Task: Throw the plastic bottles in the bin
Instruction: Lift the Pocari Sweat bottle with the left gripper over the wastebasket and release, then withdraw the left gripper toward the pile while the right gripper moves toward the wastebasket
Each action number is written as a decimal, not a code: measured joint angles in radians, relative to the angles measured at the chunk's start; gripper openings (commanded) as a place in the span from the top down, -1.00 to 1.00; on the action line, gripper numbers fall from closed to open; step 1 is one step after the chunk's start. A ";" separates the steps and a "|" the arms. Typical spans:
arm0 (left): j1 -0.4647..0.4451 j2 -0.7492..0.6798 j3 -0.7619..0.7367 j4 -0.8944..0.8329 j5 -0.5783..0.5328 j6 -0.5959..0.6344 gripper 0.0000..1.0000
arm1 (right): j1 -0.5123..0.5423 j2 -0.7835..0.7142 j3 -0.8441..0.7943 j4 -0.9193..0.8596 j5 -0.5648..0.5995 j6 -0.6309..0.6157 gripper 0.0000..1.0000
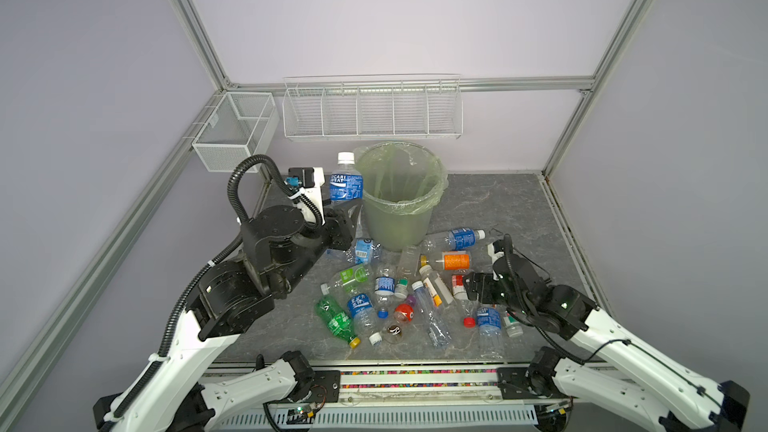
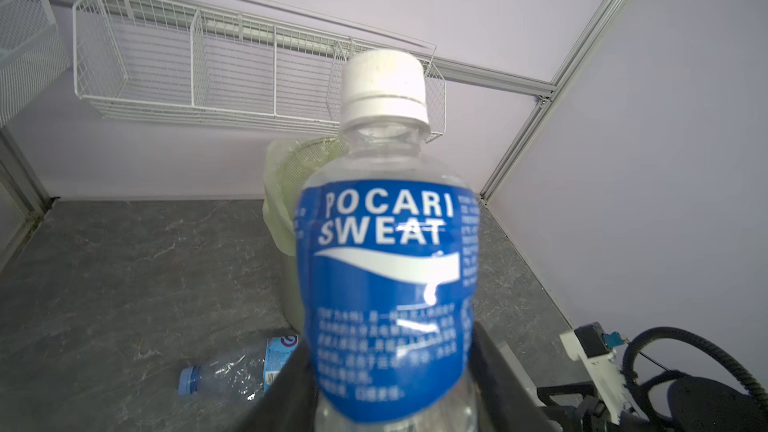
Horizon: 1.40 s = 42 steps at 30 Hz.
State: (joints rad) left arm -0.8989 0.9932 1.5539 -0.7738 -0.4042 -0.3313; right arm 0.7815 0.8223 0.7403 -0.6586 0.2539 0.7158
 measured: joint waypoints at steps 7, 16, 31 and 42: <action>0.000 0.134 0.133 0.032 -0.001 0.121 1.00 | 0.002 -0.016 0.000 -0.004 -0.015 0.014 -0.77; 0.031 0.296 0.241 0.105 0.024 0.185 1.00 | 0.006 -0.043 -0.001 -0.011 -0.016 0.018 -0.77; 0.272 0.782 0.421 0.014 0.261 0.063 -0.98 | 0.008 -0.145 -0.028 -0.056 -0.019 0.044 -0.77; 0.259 0.420 0.305 0.091 0.301 0.032 -0.98 | 0.009 -0.163 -0.037 -0.076 -0.018 0.044 -0.76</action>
State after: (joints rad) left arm -0.6399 1.4128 1.8587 -0.6830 -0.1028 -0.2996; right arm 0.7902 0.6598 0.7029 -0.7345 0.2363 0.7601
